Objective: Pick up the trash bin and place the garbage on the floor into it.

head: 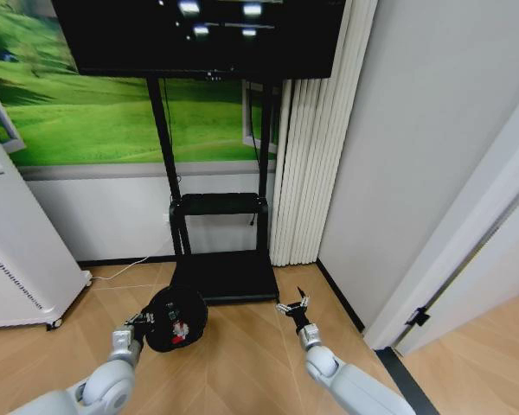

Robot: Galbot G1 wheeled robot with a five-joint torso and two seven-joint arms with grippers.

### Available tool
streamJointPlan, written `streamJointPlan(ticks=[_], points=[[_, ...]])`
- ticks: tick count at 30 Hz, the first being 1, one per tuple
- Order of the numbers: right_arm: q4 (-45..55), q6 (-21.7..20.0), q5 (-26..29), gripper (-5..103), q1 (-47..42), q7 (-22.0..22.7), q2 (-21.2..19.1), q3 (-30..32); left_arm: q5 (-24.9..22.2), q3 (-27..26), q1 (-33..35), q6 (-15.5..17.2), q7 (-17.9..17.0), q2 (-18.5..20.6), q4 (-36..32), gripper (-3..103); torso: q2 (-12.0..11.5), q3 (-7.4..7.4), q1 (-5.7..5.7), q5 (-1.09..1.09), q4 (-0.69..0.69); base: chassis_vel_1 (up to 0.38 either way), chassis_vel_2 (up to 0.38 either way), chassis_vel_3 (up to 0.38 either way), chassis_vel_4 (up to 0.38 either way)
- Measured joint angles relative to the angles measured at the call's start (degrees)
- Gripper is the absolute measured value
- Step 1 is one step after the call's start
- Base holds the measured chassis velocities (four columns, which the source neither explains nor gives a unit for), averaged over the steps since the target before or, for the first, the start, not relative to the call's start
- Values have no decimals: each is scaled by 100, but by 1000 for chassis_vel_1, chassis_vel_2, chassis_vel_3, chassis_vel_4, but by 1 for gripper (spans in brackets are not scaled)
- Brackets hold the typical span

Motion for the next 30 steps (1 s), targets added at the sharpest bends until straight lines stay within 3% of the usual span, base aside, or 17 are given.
streamJointPlan(ticks=[15,23,30], points=[[-248,37,-384,100,-28,17,262,-21,-9,32,25,27,-37,-33,-82,7,1,-1,-2,-3,0,443,22,-420,-24],[-556,60,-986,100,-87,100,530,-16,67,57,86,28,-38,-155,-80,7,1,0,-2,-2,1,475,236,-446,-235],[-651,181,-1015,100,-146,110,659,9,95,62,106,27,-35,-184,-30,7,0,1,0,0,3,398,337,-403,-328]])
